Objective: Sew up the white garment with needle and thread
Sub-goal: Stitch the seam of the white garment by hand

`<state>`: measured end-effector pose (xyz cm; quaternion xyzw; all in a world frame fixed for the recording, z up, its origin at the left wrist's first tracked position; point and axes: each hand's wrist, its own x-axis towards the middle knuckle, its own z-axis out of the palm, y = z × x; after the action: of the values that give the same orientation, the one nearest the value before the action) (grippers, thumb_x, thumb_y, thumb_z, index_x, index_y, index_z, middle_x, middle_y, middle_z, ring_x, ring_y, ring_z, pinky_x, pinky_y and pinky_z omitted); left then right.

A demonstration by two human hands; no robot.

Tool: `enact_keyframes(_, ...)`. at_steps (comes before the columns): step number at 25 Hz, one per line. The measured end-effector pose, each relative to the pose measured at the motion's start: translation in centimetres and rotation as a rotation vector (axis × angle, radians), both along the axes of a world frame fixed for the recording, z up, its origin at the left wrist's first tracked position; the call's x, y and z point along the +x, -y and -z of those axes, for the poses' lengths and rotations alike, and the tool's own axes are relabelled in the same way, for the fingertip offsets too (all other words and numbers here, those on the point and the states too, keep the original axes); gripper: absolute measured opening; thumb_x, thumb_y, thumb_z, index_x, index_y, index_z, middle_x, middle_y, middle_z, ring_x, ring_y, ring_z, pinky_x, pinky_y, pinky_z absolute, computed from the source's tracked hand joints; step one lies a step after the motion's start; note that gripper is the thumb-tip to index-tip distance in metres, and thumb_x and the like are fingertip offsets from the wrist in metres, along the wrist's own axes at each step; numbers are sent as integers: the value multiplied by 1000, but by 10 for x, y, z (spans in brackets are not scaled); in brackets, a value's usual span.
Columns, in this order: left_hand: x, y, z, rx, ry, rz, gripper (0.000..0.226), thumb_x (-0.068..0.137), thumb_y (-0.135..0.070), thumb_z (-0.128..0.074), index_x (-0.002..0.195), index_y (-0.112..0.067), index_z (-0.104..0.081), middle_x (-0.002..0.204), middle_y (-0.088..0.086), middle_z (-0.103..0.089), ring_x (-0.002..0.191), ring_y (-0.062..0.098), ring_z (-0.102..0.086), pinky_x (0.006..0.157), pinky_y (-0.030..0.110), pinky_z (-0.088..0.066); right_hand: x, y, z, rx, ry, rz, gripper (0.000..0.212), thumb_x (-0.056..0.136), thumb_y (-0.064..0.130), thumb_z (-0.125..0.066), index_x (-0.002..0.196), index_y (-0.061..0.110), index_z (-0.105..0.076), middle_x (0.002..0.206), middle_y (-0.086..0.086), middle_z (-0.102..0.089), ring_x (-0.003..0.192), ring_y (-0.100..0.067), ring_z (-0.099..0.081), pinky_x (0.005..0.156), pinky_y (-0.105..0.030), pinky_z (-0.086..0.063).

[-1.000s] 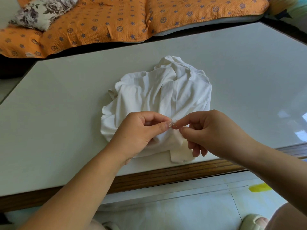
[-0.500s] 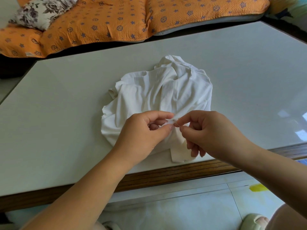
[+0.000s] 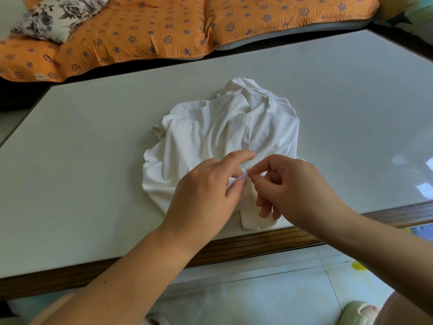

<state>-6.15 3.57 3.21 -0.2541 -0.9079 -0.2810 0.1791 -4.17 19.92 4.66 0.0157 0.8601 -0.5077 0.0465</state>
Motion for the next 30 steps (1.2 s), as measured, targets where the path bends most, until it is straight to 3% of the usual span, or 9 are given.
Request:
enact_keyframes(4, 0, -2, -3, 337, 428, -45, 35, 88, -28, -72, 117, -37, -55, 86, -19, -69, 70, 5, -57, 66, 11, -46, 0, 2, 1, -26, -36, 20, 10, 97, 18, -56, 90, 22, -62, 61, 5, -69, 44, -4, -61, 47, -20, -52)
enact_keyframes(6, -4, 0, -3, 458, 571, -88, 23, 86, -31, -72, 106, -37, -64, 84, -17, -69, 71, 10, -58, 71, 21, -53, 1, 3, 1, -47, -39, 22, 9, 97, 18, -56, 90, 20, -61, 62, 4, -70, 44, -4, -62, 47, -18, -51)
enact_keyframes(8, -5, 0, -3, 472, 579, -99, 7, 86, -32, -72, 92, -36, -72, 74, -19, -67, 68, 9, -58, 68, 26, -56, 1, 4, 1, -73, -34, 22, 9, 97, 19, -56, 90, 20, -61, 64, 3, -71, 47, -7, -64, 49, -20, -52)
enact_keyframes(10, -3, -1, -3, 436, 516, -81, 10, 88, -27, -71, 85, -37, -74, 69, -22, -65, 66, -3, -58, 63, 11, -46, 2, 4, 2, -100, -21, 20, 8, 98, 19, -56, 90, 19, -60, 65, 2, -72, 52, -12, -68, 52, -24, -56)
enact_keyframes(14, -4, -1, 2, 311, 309, -40, 12, 87, -16, -72, 93, -25, -78, 79, -16, -64, 79, -5, -60, 69, 6, -41, 1, 4, 3, -194, 10, 33, 2, 97, 18, -58, 96, 17, -59, 69, -1, -74, 60, -18, -72, 62, -34, -61)
enact_keyframes(19, -5, -1, 9, 226, 214, 16, 14, 85, -12, -73, 96, -19, -79, 77, -18, -58, 80, -6, -59, 71, 4, -41, -5, 1, -2, -272, 95, 7, 10, 97, 13, -58, 106, 14, -62, 73, -6, -75, 64, -16, -73, 61, -25, -60)
enact_keyframes(23, -7, 0, 9, 213, 243, 32, 13, 86, -13, -73, 95, -21, -79, 77, -18, -57, 80, -7, -58, 70, 4, -40, -8, -1, -5, -274, 147, 27, 8, 98, 16, -58, 93, 12, -64, 73, -7, -75, 66, -21, -73, 56, -27, -59)
enact_keyframes(27, -9, 1, 4, 258, 327, 6, 11, 87, -20, -71, 92, -27, -78, 77, -17, -61, 81, -2, -60, 70, 6, -41, -14, -7, -6, -106, 32, 71, 10, 93, 25, -64, 85, 24, -68, 73, 9, -70, 57, -5, -64, 48, -18, -45)
enact_keyframes(30, -8, 4, 0, 323, 477, 10, 10, 88, -27, -70, 87, -35, -75, 79, -21, -63, 82, -2, -61, 70, 7, -41, -25, -15, -11, -345, 75, 150, 10, 95, 16, -61, 88, 15, -67, 83, 2, -73, 54, -10, -59, 45, -21, -43)
